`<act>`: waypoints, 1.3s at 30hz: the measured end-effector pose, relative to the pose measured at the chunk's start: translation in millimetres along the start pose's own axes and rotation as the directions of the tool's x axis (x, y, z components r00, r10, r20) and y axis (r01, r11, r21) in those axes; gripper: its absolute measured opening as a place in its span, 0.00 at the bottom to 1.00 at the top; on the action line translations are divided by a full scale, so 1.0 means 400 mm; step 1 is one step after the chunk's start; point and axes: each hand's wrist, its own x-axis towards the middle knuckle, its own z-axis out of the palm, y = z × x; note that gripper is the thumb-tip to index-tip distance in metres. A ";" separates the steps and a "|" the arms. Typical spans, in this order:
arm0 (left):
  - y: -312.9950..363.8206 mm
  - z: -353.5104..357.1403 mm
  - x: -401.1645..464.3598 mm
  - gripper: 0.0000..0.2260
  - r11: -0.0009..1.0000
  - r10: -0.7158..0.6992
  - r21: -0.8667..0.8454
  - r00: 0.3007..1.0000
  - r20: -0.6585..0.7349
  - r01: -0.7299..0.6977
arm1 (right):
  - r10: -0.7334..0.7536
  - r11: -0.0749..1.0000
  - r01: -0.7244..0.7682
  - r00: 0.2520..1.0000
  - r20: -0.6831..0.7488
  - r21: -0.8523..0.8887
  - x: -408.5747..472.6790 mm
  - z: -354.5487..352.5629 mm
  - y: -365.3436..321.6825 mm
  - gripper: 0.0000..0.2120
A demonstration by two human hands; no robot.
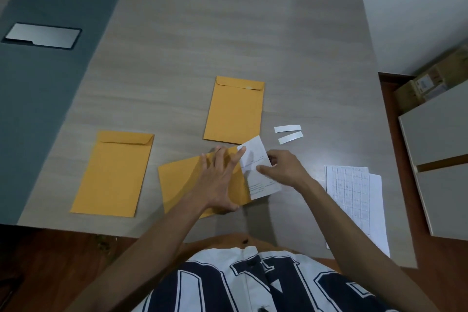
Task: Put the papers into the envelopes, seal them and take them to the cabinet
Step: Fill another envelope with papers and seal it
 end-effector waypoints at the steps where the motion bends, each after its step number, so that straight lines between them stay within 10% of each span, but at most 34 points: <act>1: -0.002 -0.001 -0.003 0.67 1.000 -0.001 0.002 1.000 -0.001 0.001 | 0.026 0.999 -0.026 1.000 -0.017 0.026 0.000 -0.013 0.000 0.05; 15: -0.006 -0.016 -0.024 0.67 1.000 0.007 0.000 0.998 -0.060 -0.007 | 0.178 0.972 -0.196 0.974 0.143 0.127 0.001 -0.006 -0.045 0.03; 39: 0.001 -0.024 -0.008 0.66 0.998 0.061 -0.009 0.996 -0.059 -0.061 | 0.082 0.991 -0.073 0.994 0.072 -0.110 0.015 0.022 -0.053 0.12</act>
